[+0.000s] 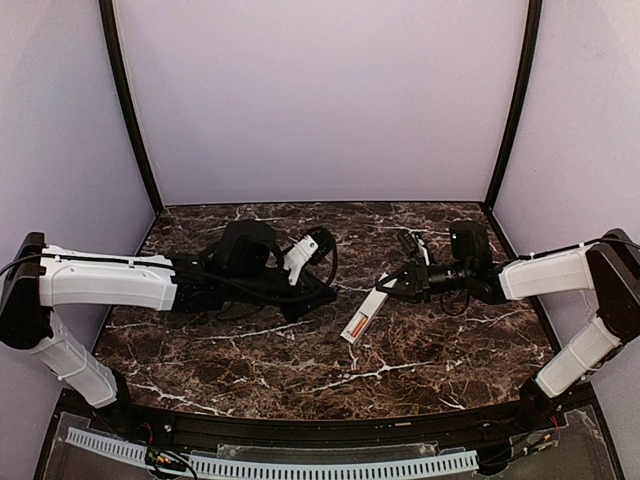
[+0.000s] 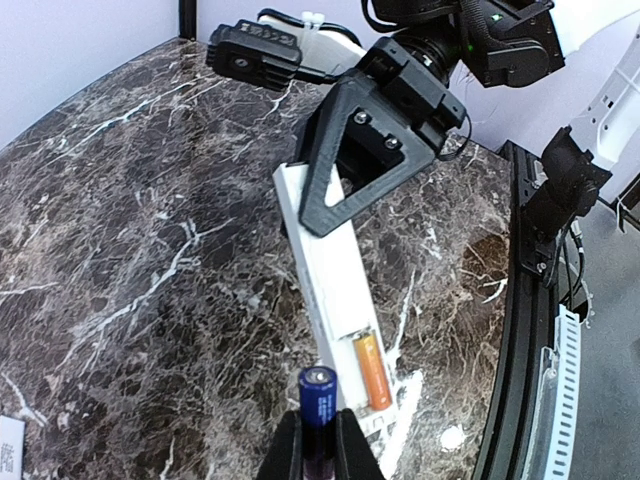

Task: Load the batteries into the remote control
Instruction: Pick up the battery from the center of the board, then load the battery into the battery compartment, then press the battery in the battery compartment.

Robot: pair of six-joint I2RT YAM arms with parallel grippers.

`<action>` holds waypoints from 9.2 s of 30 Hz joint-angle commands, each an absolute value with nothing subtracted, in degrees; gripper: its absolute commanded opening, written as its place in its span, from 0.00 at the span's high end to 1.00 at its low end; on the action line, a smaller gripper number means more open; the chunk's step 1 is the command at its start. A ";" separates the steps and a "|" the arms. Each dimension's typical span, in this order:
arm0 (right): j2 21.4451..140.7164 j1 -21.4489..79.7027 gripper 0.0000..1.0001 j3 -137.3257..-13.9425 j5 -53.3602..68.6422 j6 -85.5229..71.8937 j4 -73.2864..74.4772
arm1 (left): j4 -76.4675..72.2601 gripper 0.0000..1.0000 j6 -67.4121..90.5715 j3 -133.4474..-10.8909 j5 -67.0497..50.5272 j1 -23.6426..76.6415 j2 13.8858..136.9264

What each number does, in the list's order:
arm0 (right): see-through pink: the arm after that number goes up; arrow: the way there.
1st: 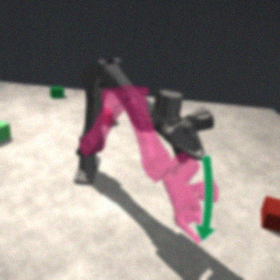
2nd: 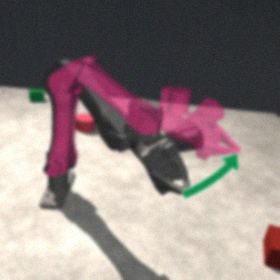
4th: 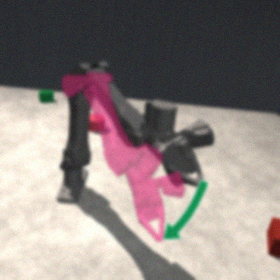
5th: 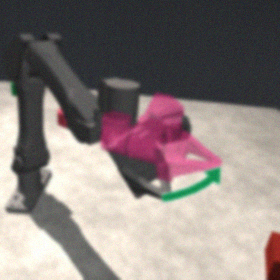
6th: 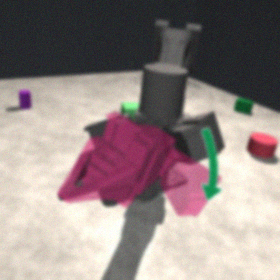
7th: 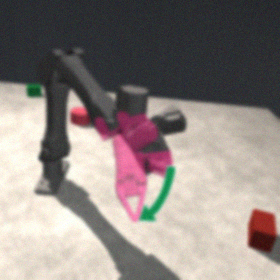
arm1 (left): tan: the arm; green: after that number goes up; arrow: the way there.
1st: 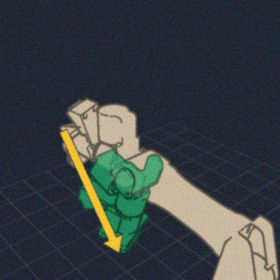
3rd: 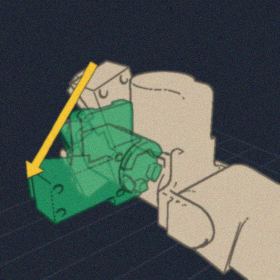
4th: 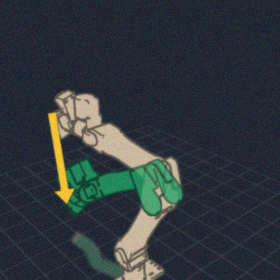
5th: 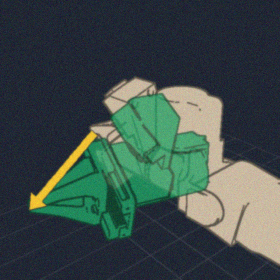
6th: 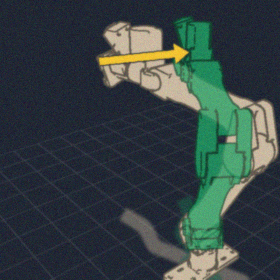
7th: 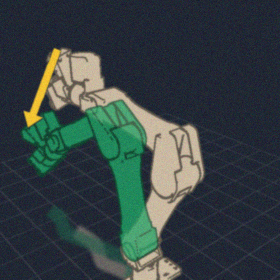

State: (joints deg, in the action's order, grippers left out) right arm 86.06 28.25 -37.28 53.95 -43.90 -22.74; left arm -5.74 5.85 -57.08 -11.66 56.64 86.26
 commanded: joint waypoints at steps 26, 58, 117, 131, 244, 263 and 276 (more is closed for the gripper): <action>84.86 29.43 1.00 -38.32 54.76 -50.39 -29.06 | -14.57 0.99 9.88 -58.59 -13.11 60.38 94.55; 83.84 29.31 1.00 -38.24 54.80 -51.29 -29.50 | -11.95 0.88 9.31 -57.92 -10.94 60.83 96.07; 92.05 36.88 1.00 -48.94 62.12 -33.20 -10.66 | 7.03 0.72 -39.92 -60.39 -15.55 65.59 85.77; 92.80 38.20 1.00 -50.83 61.59 -31.59 -8.01 | 7.18 0.78 -41.31 -61.76 -14.66 66.36 88.28; 80.87 34.70 1.00 -47.51 55.69 -33.77 -19.59 | -9.33 0.44 11.23 -56.67 -19.44 57.45 89.92; 80.03 34.71 1.00 -46.51 56.84 -33.91 -20.64 | -13.72 0.47 16.85 -55.16 -23.87 54.56 90.71; 81.51 34.69 1.00 -45.72 55.64 -36.97 -22.16 | -4.11 0.44 10.96 -59.04 -14.97 54.21 90.90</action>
